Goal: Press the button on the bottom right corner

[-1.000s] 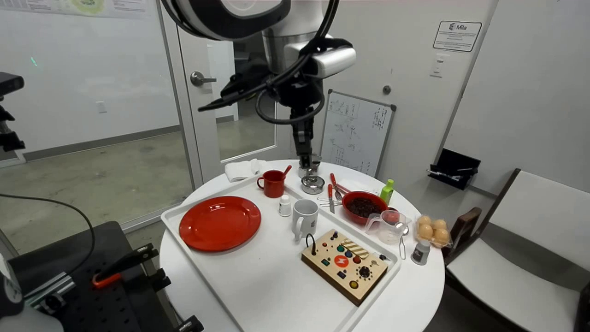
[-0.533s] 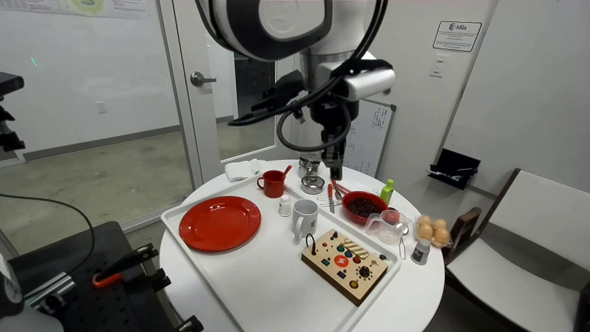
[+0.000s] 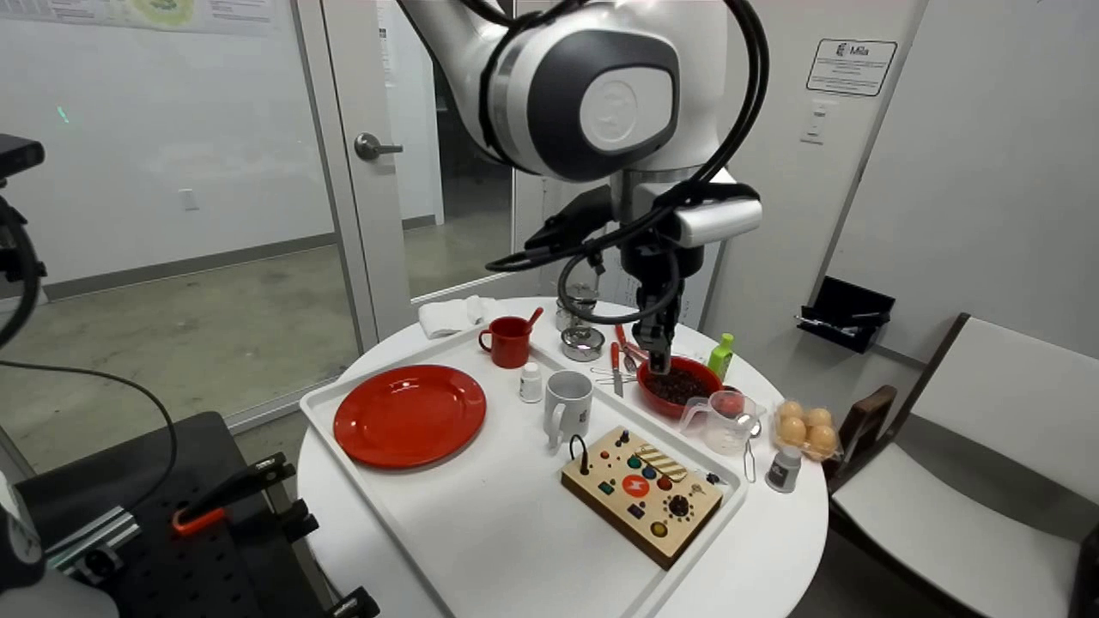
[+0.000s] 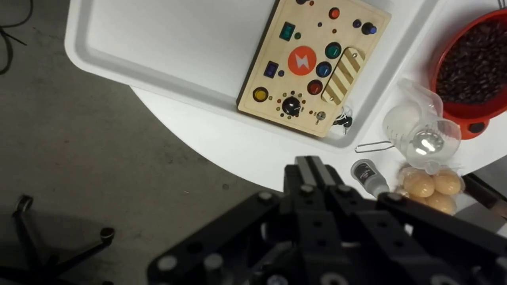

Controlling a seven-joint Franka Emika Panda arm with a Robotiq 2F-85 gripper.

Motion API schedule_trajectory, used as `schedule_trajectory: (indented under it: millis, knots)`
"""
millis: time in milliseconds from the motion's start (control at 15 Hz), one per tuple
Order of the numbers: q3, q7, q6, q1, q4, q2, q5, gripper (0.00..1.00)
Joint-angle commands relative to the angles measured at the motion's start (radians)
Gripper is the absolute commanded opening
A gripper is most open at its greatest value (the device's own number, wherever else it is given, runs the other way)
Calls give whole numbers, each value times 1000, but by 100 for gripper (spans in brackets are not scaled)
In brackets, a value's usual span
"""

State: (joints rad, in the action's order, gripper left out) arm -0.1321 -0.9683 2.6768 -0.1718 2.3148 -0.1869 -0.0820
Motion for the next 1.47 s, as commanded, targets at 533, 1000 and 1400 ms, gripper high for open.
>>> schedule_trajectory:
  millis: [533, 1000, 1400]
  knots:
    - [-107, -75, 20, 101, -52, -198, 56, 5]
    - [-116, -74, 21, 108, -53, -209, 58, 4]
    - [-60, -14, 14, 53, -131, -309, 190, 4]
